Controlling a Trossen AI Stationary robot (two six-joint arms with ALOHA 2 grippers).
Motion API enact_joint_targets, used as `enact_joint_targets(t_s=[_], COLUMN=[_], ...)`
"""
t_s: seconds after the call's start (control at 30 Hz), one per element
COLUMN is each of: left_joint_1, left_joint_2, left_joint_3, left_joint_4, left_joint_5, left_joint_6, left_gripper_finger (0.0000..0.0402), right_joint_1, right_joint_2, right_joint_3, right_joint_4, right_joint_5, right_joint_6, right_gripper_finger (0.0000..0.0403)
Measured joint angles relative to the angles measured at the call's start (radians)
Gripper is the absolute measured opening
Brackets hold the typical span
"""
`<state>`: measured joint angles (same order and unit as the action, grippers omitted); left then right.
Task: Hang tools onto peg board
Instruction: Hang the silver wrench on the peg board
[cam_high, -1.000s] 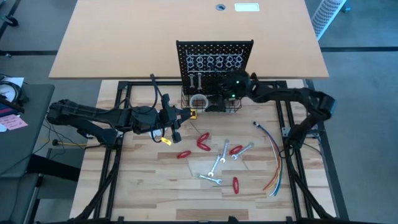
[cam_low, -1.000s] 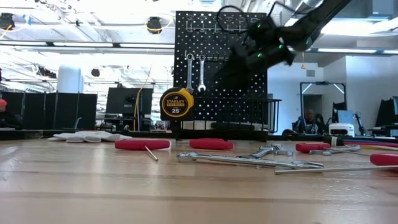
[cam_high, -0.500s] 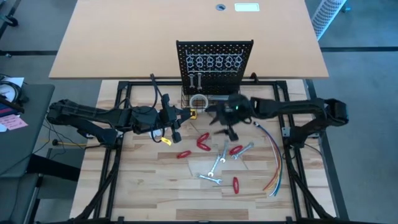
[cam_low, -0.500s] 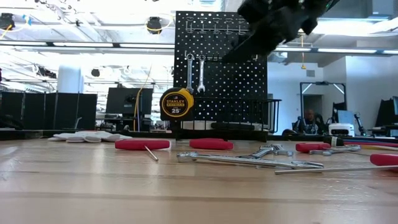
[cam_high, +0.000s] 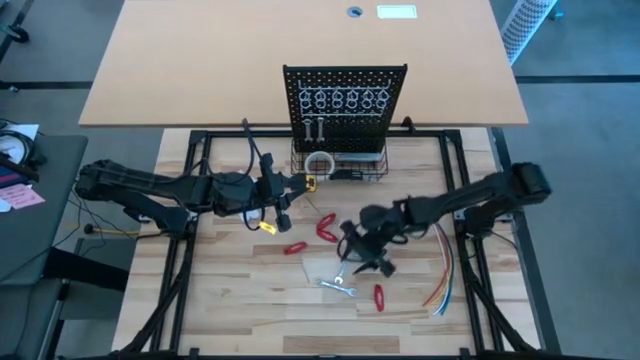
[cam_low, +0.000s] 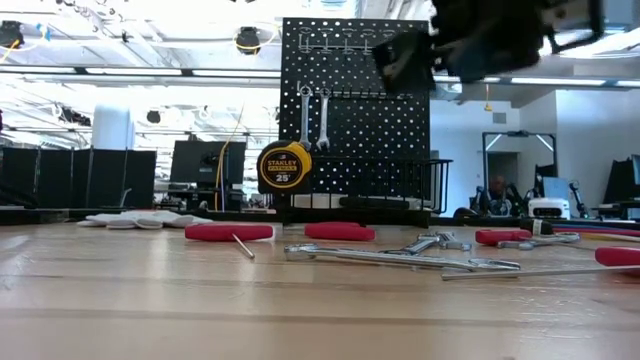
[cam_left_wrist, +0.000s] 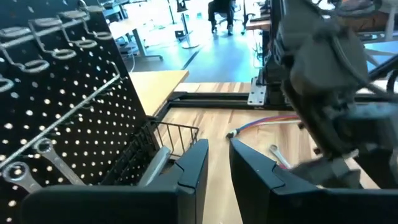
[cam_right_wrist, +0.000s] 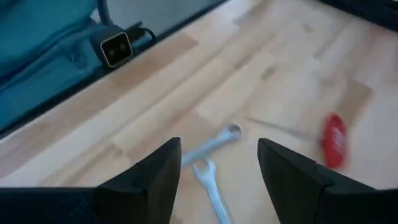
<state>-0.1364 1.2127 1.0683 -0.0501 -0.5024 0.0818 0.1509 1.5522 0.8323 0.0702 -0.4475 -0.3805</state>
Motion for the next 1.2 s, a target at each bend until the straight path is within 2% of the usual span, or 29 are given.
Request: enact_joint_targets(t_s=[0.13, 0.3, 0.5, 0.73, 0.93, 1.1, 1.2], left_joint_1=[-0.004, -0.016, -0.048, -0.120, -0.188, -0.234, -0.242], left_joint_2=[0.009, 0.038, 0.059, 0.063, 0.066, 0.091, 0.117], left_joint_3=[-0.001, 0.000, -0.002, 0.000, 0.000, -0.001, 0.000], left_joint_4=[0.009, 0.025, 0.018, 0.050, 0.068, 0.065, 0.078], left_joint_5=[0.000, 0.000, -0.001, -0.001, -0.006, -0.053, -0.080], left_joint_6=[-0.020, -0.037, -0.093, -0.154, -0.184, -0.209, -0.220], left_gripper_finger=[0.0063, 0.0063, 0.0063, 0.0063, 0.0063, 0.0063, 0.0063], right_joint_1=[0.022, 0.016, 0.056, 0.172, 0.256, 0.312, 0.322], right_joint_2=[0.145, 0.222, 0.270, 0.300, 0.302, 0.303, 0.318], right_joint_3=[-0.008, 0.022, 0.023, 0.029, 0.045, 0.046, 0.046], right_joint_4=[0.178, 0.205, 0.210, 0.231, 0.246, 0.274, 0.292], right_joint_5=[0.005, -0.007, 0.209, 0.460, 0.525, 0.662, 0.696], right_joint_6=[0.075, 0.178, 0.314, 0.409, 0.486, 0.522, 0.549], right_gripper_finger=[0.0220, 0.0220, 0.0220, 0.0220, 0.0220, 0.0220, 0.0220])
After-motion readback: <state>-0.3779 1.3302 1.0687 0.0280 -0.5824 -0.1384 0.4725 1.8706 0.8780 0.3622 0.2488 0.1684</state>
